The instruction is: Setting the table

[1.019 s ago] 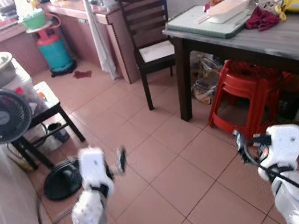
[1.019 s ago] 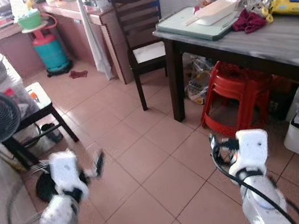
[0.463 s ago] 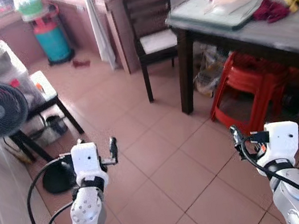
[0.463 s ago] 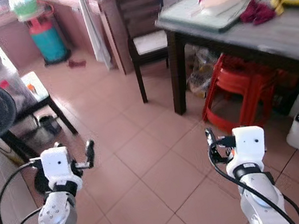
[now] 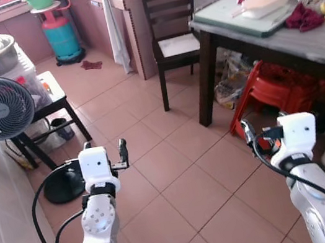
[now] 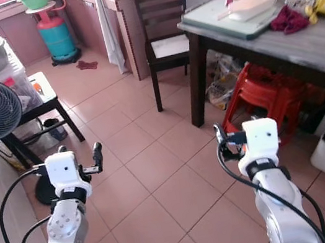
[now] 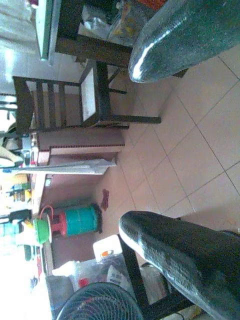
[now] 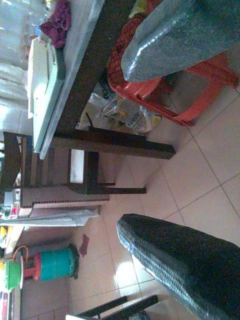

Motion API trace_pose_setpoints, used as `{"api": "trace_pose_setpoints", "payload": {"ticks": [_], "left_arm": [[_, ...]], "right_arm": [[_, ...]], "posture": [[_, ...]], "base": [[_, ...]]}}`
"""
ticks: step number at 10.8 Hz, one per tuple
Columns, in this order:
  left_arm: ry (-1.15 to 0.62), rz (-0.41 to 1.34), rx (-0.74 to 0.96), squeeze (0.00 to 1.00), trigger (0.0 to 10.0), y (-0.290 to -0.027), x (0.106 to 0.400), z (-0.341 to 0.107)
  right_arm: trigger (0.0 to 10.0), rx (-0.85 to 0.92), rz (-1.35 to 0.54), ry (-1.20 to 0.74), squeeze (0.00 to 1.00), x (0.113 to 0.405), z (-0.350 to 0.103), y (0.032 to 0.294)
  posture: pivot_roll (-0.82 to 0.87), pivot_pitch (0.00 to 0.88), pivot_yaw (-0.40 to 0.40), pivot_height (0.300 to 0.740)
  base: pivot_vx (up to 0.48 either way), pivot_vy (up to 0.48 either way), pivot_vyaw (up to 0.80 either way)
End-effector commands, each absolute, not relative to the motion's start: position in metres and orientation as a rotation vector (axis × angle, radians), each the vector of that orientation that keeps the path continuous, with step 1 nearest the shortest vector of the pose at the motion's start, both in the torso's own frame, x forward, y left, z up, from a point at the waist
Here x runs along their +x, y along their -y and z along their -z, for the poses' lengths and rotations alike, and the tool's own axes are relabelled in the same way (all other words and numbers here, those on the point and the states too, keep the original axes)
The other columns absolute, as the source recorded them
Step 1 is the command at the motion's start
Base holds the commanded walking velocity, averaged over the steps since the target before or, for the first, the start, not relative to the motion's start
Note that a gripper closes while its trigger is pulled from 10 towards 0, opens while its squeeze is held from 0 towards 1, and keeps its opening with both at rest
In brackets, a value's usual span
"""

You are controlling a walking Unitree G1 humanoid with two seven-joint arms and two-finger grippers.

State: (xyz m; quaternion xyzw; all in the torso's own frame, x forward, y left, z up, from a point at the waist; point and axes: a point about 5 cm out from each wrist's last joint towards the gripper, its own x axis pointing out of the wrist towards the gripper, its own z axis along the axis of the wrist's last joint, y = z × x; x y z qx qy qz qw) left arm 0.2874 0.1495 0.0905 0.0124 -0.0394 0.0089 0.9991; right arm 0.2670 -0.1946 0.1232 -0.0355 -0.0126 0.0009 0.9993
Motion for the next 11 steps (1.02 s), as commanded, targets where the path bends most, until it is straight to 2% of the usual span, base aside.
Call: {"api": "trace_pose_setpoints", "payload": {"ticks": [1, 2, 4, 6, 8, 11], "left_arm": [[0.083, -0.038, 0.032, 0.0, 10.0, -0.153, 0.29, -0.091], [0.086, -0.04, 0.034, 0.0, 10.0, -0.153, 0.29, -0.09], [0.124, -0.018, 0.066, 0.0, 10.0, -0.15, 0.299, -0.096], [0.122, -0.023, 0.068, 0.0, 10.0, -0.149, 0.305, -0.096], [0.092, 0.011, 0.081, 0.0, 10.0, -0.145, 0.298, -0.087], [0.062, 0.034, 0.101, 0.0, 10.0, -0.153, 0.295, -0.08]], "right_arm": [[10.0, -0.08, -0.011, 0.037, 0.0, 0.271, -0.126, 0.195], [10.0, -0.084, -0.011, 0.039, 0.0, 0.271, -0.126, 0.196], [10.0, -0.1, -0.001, 0.033, 0.0, 0.269, -0.125, 0.199], [10.0, -0.1, -0.024, 0.027, 0.0, 0.27, -0.12, 0.195], [10.0, -0.084, 0.001, 0.048, 0.0, 0.276, -0.119, 0.191], [10.0, -0.067, 0.041, 0.067, 0.0, 0.272, -0.12, 0.186]], "posture": [[-0.08, 0.0, -0.001, 0.74], [-0.08, 0.0, -0.006, 0.74], [-0.07, 0.0, -0.075, 0.74], [-0.07, 0.0, -0.01, 0.74], [-0.09, 0.0, 0.053, 0.74], [-0.11, 0.0, 0.064, 0.74]], "base": [[0.0, 0.0, 0.0], [0.0, 0.0, 0.0], [0.0, 0.0, 0.0], [0.0, 0.0, 0.0], [0.0, 0.0, 0.0], [0.0, 0.0, 0.0]]}}
